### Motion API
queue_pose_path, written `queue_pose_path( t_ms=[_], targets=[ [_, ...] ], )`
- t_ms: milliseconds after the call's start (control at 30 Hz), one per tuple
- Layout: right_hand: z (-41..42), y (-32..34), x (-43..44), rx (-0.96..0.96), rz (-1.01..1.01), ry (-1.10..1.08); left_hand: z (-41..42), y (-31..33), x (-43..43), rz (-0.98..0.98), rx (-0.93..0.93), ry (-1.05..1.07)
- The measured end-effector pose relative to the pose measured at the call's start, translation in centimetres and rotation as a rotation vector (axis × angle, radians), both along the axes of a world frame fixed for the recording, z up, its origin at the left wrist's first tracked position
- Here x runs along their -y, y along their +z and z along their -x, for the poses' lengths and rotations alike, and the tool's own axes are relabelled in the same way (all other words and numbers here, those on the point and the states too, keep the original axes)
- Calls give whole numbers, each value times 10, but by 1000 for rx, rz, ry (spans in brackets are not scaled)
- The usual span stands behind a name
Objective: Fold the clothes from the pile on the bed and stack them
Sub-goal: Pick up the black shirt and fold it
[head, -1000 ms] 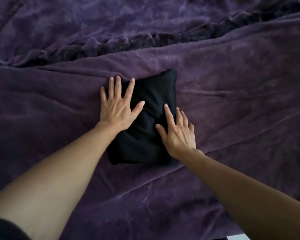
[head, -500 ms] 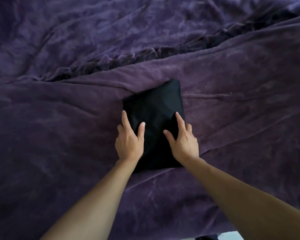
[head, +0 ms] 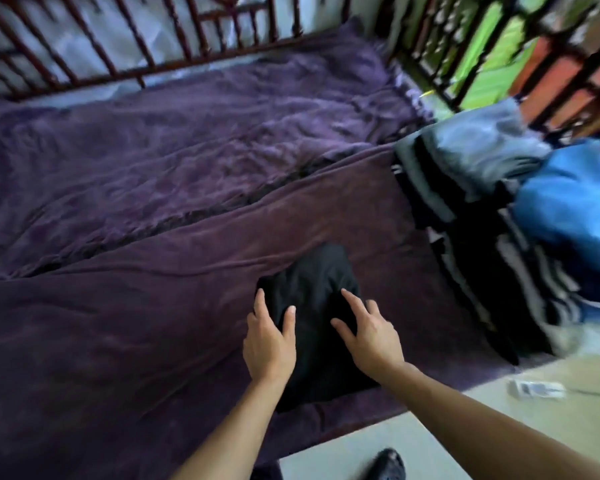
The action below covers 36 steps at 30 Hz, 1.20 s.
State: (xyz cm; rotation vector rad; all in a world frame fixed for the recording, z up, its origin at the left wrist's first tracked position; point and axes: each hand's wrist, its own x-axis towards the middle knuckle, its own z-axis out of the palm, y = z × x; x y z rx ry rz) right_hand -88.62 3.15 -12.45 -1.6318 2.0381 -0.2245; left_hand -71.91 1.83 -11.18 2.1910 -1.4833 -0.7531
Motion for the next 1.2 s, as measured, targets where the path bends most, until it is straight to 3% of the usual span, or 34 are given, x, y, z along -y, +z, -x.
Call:
queue_pose_path(
  t_ms=[600,700,833,933,1033,1100,1133,1200],
  targets=[
    [383,204,48,-139,393,-128,365,188,68,319,-377,-232],
    [438,212,59,-186,326,-132,410,189,72,253,-473,-300],
    [487,188,63,-295,135,-161,448,159,75,-33,-524,-387],
    [493,153,59,-343,50,-182,450,134,82,-173,-281,-546],
    [473,120,50,-346,72,-188,441,125,95,194,138,-822],
    [462,104,43,-336,42,-215,440,116,105,450,275,-1054],
    [459,97,39,-344,31,-233,439,111,110,509,324,-1140],
    [458,85,33,-354,0,-245,436,99,118,400,360,-1257]
  ],
)
